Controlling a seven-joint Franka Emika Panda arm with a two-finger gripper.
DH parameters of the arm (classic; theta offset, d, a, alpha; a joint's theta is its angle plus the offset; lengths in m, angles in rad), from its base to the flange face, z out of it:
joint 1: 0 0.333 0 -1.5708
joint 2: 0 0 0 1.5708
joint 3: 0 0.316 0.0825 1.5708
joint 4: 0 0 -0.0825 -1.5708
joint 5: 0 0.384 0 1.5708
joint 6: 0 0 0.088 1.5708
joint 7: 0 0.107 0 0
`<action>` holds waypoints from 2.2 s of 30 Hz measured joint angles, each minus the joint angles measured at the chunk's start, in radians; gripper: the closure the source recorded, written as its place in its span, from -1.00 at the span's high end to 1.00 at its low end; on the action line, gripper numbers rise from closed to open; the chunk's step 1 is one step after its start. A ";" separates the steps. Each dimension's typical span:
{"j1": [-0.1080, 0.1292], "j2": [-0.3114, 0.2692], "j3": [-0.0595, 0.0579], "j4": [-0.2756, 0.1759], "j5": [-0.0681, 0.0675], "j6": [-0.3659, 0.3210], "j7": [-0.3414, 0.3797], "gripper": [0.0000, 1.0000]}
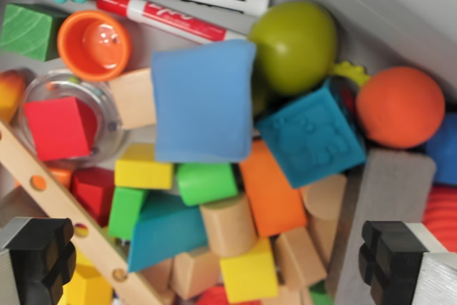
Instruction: Pick an object from the bin
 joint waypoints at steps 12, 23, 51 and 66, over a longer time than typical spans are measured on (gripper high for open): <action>0.008 0.071 0.001 -0.007 -0.009 0.075 -0.017 1.00; 0.010 0.140 -0.003 -0.017 -0.016 0.155 -0.017 1.00; 0.026 0.257 -0.019 -0.012 -0.019 0.270 -0.015 1.00; 0.027 0.260 -0.022 -0.011 -0.019 0.273 -0.015 -1.00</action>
